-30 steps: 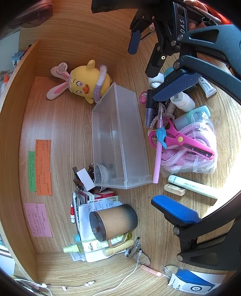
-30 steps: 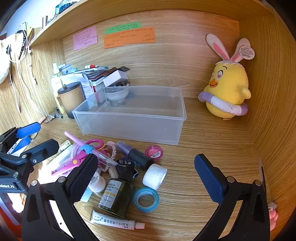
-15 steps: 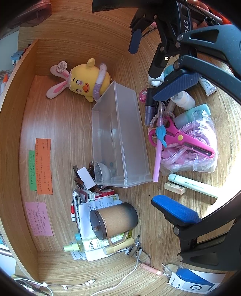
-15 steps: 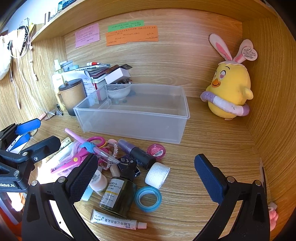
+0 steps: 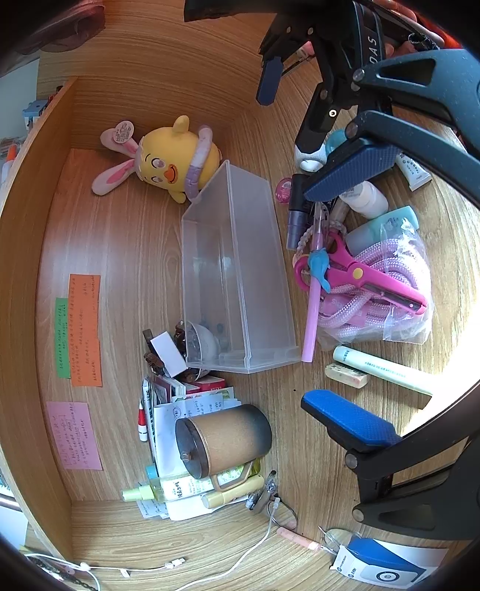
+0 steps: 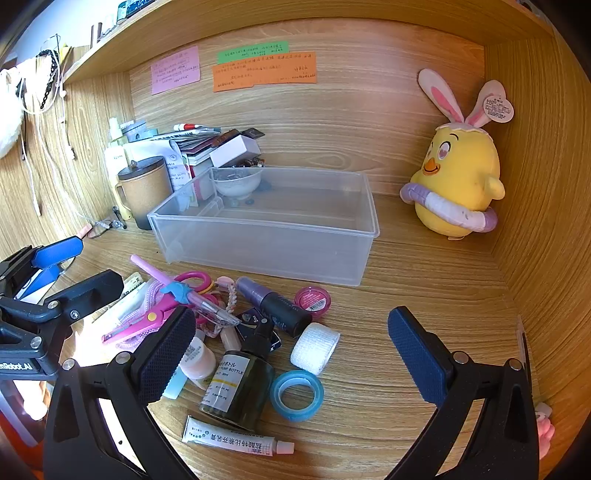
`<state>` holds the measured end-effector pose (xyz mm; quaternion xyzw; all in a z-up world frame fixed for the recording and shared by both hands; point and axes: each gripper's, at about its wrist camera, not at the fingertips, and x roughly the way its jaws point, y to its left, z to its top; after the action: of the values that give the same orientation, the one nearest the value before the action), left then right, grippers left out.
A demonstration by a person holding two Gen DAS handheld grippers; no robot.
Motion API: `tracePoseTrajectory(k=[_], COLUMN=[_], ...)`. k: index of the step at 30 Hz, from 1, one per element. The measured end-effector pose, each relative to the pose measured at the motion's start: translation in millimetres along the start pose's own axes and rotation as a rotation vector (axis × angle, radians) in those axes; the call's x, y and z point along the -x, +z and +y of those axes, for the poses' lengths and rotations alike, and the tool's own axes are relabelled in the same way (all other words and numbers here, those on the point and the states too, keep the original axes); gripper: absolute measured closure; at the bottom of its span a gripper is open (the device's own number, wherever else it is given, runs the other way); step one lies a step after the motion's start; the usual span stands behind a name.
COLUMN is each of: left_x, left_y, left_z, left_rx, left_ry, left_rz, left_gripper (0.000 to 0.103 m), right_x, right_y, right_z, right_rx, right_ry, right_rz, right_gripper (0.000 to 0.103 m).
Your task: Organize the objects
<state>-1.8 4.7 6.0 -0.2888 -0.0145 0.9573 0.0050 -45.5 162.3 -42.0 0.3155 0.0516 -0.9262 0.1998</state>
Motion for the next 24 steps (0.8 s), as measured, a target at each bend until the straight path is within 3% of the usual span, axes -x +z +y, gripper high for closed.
tracePoseTrajectory(k=[24], left_x=[-1.1], left_y=[-1.0], left_z=[4.6], left_rx=[0.023], left_ry=[-0.018], left_rz=[0.009], left_gripper=[0.0], right_x=[-1.2], right_y=[-1.9], right_z=[1.6], right_rx=[0.001], right_ry=[0.004], right_rz=[0.005], right_gripper=[0.0])
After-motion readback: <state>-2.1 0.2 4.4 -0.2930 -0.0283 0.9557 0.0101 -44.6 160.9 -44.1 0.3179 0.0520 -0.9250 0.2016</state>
